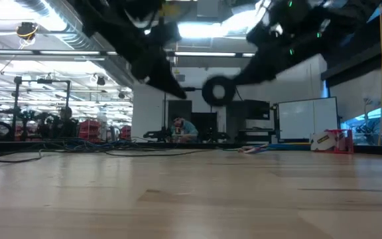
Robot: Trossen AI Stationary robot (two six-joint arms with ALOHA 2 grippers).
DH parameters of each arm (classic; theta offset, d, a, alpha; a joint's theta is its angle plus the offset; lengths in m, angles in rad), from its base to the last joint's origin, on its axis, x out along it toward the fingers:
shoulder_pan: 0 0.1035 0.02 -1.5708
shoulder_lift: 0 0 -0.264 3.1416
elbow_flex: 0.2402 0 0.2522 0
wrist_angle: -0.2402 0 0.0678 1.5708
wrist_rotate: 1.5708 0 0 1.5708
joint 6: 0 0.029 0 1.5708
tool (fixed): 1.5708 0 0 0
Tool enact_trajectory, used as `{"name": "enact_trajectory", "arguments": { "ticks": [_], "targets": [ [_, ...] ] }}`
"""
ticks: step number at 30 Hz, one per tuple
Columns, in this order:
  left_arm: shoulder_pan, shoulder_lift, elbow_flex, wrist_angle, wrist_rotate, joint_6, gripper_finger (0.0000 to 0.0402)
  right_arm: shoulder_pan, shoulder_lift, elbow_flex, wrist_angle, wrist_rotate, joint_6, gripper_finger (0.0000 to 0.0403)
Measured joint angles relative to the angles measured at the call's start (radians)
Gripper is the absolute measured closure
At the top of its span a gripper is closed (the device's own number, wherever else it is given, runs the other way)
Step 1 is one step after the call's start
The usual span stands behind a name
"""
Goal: Coiling cords
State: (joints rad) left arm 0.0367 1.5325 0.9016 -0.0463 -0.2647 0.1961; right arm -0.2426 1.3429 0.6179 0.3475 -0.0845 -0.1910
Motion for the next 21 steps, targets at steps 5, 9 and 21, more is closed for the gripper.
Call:
{"name": "enact_trajectory", "arguments": {
  "ticks": [5,9,21],
  "targets": [
    [-0.071,-0.009,0.000,0.070,-0.013,-0.041,0.0275,0.060,-0.029,0.087,-0.015,0.119,0.001,0.0399],
    [-0.120,0.049,-0.015,0.203,-0.038,-0.067,0.0275,0.087,-0.029,0.167,-0.046,0.128,0.001,0.0398],
    [-0.190,0.226,-0.018,0.517,-0.361,-0.098,0.0275,0.101,-0.029,0.262,-0.070,0.179,0.011,0.0398]
  ]
}}
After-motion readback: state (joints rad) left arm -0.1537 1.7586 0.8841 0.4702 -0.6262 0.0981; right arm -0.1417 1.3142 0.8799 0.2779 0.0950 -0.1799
